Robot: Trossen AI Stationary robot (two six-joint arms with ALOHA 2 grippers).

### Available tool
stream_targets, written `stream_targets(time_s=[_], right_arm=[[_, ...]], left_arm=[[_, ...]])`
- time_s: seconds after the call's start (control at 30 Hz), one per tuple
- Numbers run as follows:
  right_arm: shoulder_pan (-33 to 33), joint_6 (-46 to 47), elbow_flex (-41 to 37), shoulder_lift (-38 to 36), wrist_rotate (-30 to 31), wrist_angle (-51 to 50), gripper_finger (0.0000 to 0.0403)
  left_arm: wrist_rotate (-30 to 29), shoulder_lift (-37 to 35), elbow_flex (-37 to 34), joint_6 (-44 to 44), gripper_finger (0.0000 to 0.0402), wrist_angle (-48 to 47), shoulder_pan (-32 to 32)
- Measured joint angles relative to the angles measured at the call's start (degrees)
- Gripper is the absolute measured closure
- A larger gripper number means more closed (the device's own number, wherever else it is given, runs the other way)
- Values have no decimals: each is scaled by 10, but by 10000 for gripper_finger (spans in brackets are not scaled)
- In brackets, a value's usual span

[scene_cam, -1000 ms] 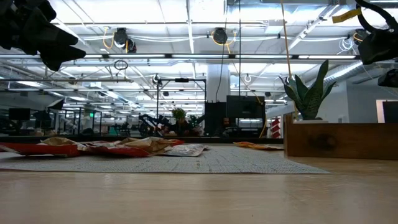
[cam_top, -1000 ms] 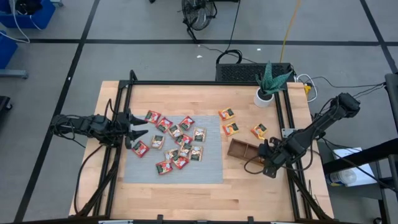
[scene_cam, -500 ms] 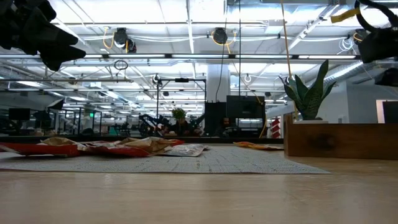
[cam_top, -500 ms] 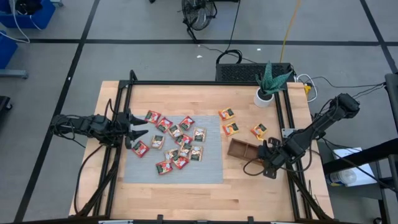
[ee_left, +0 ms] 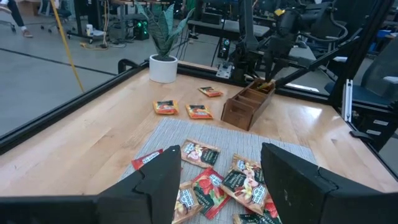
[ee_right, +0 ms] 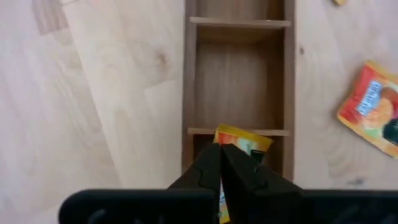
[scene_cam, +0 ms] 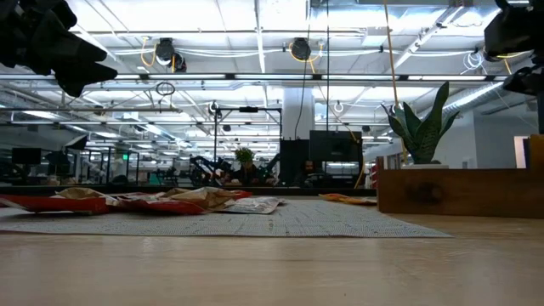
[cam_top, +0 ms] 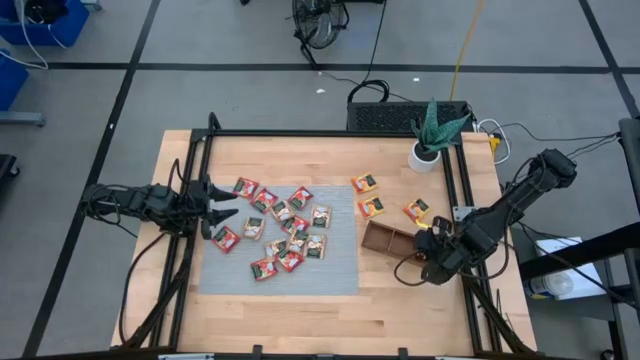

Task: Pick & Place Tea
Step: Adjust the yellow tea bag in the right section of the wooden organizer

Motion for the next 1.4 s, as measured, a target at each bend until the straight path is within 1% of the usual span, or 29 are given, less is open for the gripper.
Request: stream_targets(time_s=[0.2, 0.33, 0.43, 0.67, 0.8, 1.1, 1.4], right_arm=[[26, 33, 0, 0, 60, -50, 403], [39, 62, -1, 0, 90, -94, 403], [45, 70, -14, 0, 106, -103, 403], [45, 96, -81, 0, 110, -101, 403], [45, 110, -108, 0, 109, -80, 403], [45, 97, -101, 0, 123, -71, 403], [45, 80, -72, 0, 128, -72, 403]], left_arm=[[0, 0, 0, 0, 179, 0, 0], [0, 0, 0, 0, 178, 0, 0], [0, 0, 0, 0, 178, 0, 0], [0, 0, 0, 0, 178, 0, 0], [0, 0, 0, 0, 178, 0, 0], [0, 0, 0, 0, 179, 0, 0], [0, 0, 0, 0, 178, 0, 0]])
